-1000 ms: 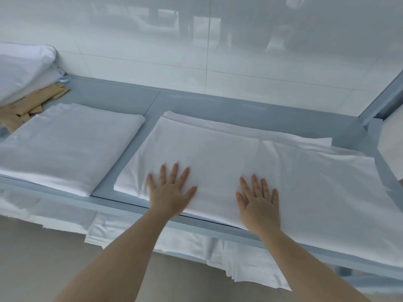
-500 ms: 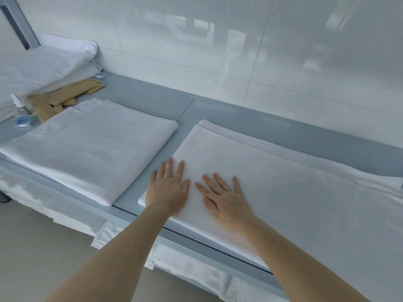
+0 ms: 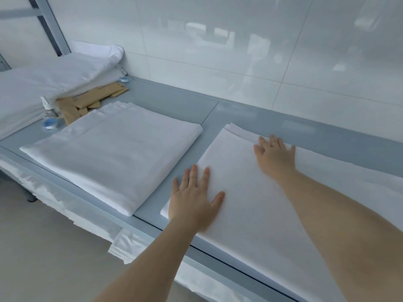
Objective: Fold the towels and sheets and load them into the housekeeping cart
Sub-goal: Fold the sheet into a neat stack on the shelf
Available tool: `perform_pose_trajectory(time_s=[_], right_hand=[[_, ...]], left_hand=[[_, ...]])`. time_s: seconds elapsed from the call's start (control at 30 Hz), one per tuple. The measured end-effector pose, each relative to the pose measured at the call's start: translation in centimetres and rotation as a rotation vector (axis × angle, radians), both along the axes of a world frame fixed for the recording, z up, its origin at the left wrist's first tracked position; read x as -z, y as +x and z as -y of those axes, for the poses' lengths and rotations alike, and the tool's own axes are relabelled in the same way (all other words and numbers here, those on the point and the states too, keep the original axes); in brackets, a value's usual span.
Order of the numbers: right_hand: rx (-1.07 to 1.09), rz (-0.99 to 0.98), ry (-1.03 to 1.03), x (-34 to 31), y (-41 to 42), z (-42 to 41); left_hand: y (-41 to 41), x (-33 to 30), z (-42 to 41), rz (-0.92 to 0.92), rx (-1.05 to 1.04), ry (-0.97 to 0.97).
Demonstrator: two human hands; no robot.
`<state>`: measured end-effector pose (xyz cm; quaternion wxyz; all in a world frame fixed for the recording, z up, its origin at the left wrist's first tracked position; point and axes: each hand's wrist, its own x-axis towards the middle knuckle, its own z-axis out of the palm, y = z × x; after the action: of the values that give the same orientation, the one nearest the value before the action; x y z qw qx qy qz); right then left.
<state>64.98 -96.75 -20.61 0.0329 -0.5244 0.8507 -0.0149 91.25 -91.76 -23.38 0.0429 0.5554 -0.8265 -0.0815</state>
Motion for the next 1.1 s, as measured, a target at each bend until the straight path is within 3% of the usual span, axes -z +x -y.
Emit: perform_pose_trajectory(time_s=[0.1, 0.2, 0.27, 0.43, 0.7, 0.87, 1.1], right_hand=[[-0.138, 0.038, -0.075, 0.1, 0.3, -5.9], [-0.31, 0.074, 0.008, 0.3, 1.3, -12.9], [-0.309, 0.05, 0.062, 0.3, 0.4, -17.3], [-0.131, 0.021, 0.121, -0.4, -4.3, -26.2], [-0.05, -0.008, 0.07, 0.5, -5.4, -35.2], [0.079, -0.011, 0.038, 1.0, -9.0, -41.3], [0.492, 0.113, 0.162, -0.1, -19.0, -51.4]], left_hand=[[-0.2, -0.3, 0.1, 0.016, 0.001, 0.014], [-0.2, -0.8, 0.0, 0.069, 0.004, 0.028], [-0.6, -1.3, -0.2, 0.113, 0.008, 0.038], [-6.7, -2.3, -5.5, 0.091, 0.091, 0.075], [-22.0, -2.4, -20.2, 0.075, 0.516, 0.057], [-22.8, -1.5, -21.5, 0.056, 0.517, -0.023], [-22.9, -1.3, -21.3, 0.139, 0.559, -0.033]])
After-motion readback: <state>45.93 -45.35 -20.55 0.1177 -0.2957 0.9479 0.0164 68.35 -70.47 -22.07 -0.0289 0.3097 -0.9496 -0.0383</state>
